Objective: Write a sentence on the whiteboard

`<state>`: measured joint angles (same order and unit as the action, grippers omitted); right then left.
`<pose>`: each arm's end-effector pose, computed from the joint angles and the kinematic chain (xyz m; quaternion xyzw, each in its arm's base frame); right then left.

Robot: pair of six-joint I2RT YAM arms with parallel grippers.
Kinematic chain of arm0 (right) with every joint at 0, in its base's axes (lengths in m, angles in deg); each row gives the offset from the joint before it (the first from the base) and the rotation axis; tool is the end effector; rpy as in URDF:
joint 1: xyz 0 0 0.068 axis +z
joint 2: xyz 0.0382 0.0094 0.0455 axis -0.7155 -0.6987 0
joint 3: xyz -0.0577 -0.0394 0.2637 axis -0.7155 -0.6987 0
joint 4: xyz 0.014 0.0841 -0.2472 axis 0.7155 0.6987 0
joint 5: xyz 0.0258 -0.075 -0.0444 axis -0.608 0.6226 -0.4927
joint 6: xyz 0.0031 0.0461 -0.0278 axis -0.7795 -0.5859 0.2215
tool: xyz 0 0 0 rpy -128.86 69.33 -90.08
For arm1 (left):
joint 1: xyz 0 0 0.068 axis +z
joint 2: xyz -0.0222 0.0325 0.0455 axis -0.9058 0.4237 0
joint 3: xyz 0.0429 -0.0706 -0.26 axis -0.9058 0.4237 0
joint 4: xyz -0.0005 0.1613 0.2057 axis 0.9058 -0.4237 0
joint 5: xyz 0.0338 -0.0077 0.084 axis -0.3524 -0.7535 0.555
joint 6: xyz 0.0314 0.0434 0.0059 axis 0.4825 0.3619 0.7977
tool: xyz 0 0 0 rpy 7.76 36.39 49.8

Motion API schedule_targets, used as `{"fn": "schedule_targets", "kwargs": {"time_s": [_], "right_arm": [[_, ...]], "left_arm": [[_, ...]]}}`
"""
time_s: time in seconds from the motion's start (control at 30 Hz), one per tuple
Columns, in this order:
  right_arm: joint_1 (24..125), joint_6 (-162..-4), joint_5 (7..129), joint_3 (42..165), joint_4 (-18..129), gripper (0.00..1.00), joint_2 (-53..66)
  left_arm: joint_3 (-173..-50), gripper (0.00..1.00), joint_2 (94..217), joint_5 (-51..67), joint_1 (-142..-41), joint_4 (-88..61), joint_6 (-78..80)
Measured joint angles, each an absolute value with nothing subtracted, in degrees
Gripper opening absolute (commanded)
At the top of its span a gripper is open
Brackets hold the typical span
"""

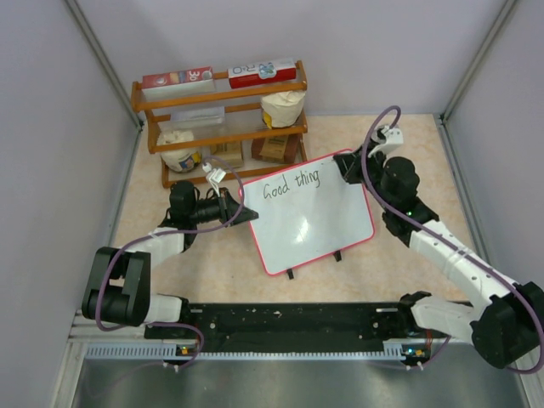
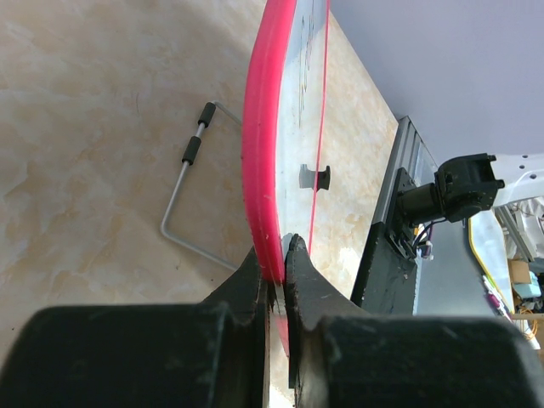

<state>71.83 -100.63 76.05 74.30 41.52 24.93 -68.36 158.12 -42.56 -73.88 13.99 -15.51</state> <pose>0.2330 0.1138 0.3321 -0.0050 0.7240 0.2911 0.6254 0.2510 -0.0704 0.1960 0.1619 0.7481 -0.5413 0.3481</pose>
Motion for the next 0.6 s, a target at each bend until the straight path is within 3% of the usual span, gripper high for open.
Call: {"fn": "schedule_targets", "kwargs": {"time_s": [0.6], "right_arm": [[71.4,-99.4,77.8,75.6,42.4,0.00,20.3]], "left_arm": [[-68.4,0.00,158.1,-42.5,-73.9,14.0,-15.5]]}}
